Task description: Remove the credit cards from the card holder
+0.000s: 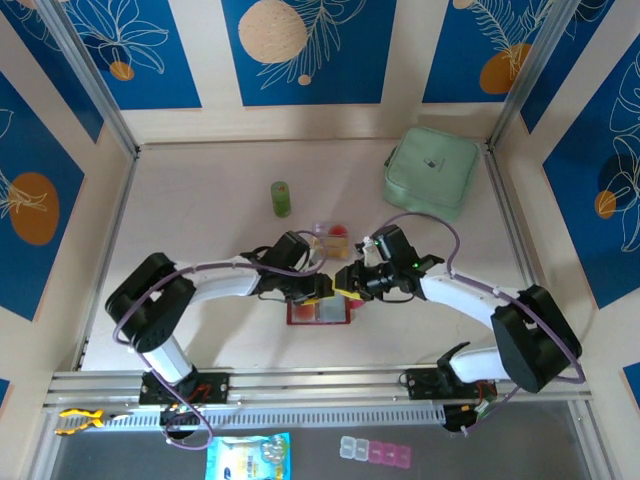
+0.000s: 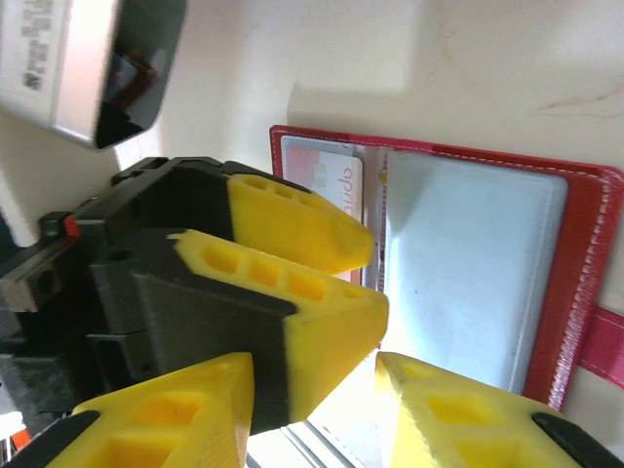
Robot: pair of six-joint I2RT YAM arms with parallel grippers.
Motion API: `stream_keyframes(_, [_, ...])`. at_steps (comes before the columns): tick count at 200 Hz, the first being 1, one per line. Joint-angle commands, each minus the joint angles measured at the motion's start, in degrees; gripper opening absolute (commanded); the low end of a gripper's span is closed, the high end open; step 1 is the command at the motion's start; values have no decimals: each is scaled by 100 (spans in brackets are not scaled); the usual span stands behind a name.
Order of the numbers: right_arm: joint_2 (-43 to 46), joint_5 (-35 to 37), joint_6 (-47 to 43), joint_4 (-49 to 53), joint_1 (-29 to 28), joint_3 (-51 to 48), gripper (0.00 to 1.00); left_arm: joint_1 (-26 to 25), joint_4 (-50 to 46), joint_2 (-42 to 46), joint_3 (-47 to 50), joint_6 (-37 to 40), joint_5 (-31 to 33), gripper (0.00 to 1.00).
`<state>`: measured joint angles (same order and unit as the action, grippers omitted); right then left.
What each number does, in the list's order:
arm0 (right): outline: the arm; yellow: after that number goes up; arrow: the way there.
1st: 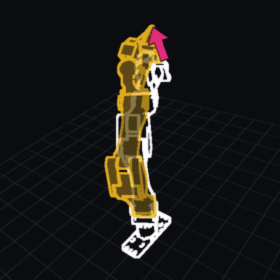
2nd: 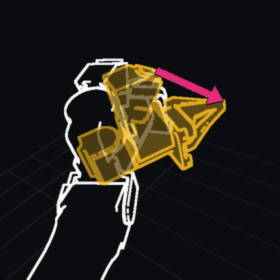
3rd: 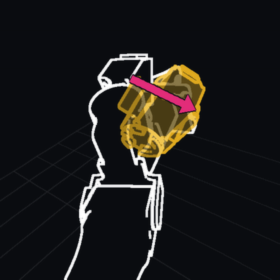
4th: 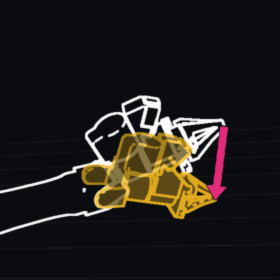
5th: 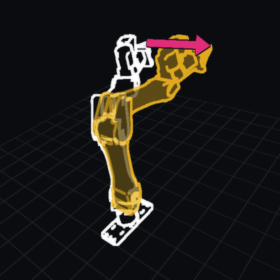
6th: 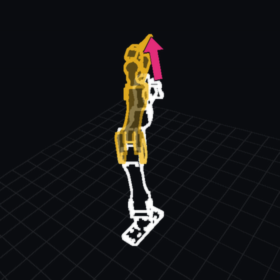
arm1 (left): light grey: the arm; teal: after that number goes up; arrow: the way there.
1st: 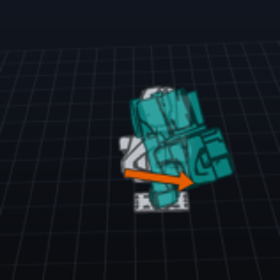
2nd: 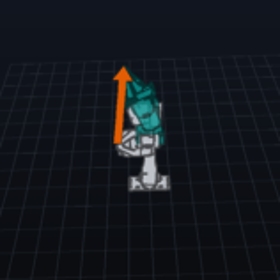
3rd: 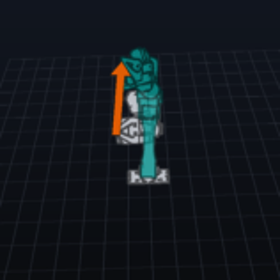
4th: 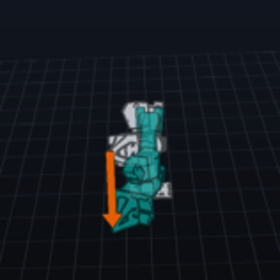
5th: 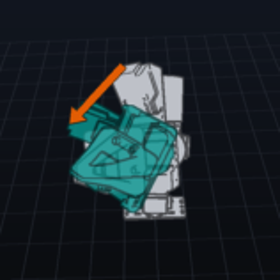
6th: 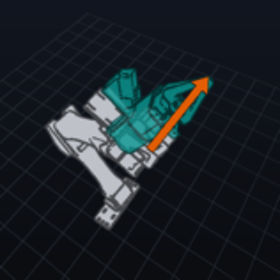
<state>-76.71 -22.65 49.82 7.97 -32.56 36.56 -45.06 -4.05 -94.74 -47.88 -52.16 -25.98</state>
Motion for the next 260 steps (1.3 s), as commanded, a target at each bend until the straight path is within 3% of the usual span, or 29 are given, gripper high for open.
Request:
stream_keyframes(1, [-258, -2, 36, 39, -156, 234, 37, 176, 10, 441, 224, 124, 23, 48])
stream_keyframes(92, [-1369, 200, 249, -76, -733, 978, 31, 857, -320, 1491, 1270, 292, 169, 30])
stream_keyframes(141, [-1769, 262, 265, -80, -873, 1132, 29, 876, -87, 1209, 1318, 311, -20, 17])
stream_keyframes(200, [-2061, 266, 265, -126, -973, 1173, 28, 881, -312, 1007, 1280, 594, 208, 4])
stream_keyframes(260, [-2219, 248, 247, -116, -1041, 1252, 27, 876, -394, 913, 1344, 620, 320, 2])
